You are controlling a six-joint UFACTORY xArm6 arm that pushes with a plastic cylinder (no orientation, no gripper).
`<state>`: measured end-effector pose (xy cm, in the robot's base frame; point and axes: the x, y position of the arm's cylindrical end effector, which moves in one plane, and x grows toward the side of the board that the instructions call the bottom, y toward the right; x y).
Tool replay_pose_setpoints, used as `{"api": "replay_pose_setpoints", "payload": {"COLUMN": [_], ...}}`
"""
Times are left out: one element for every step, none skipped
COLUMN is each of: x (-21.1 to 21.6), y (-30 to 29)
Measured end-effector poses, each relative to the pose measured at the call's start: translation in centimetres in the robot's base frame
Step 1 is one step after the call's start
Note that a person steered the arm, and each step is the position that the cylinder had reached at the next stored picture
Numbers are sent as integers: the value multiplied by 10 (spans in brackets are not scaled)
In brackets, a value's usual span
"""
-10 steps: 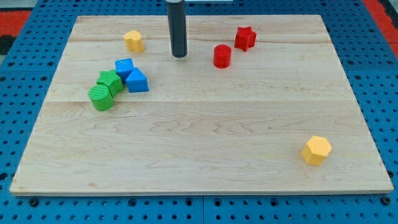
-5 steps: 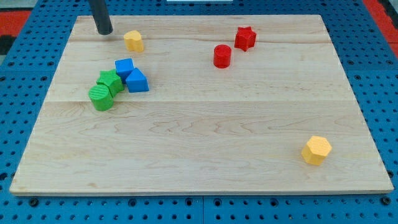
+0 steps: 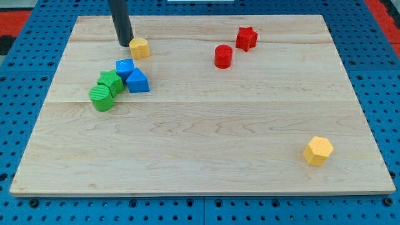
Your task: Slide the yellow heart to the center
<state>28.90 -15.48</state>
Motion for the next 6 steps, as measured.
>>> {"api": "replay_pose_setpoints", "payload": {"x": [3, 11, 43, 74, 89, 99], "y": [35, 66, 69, 69, 99, 149]}}
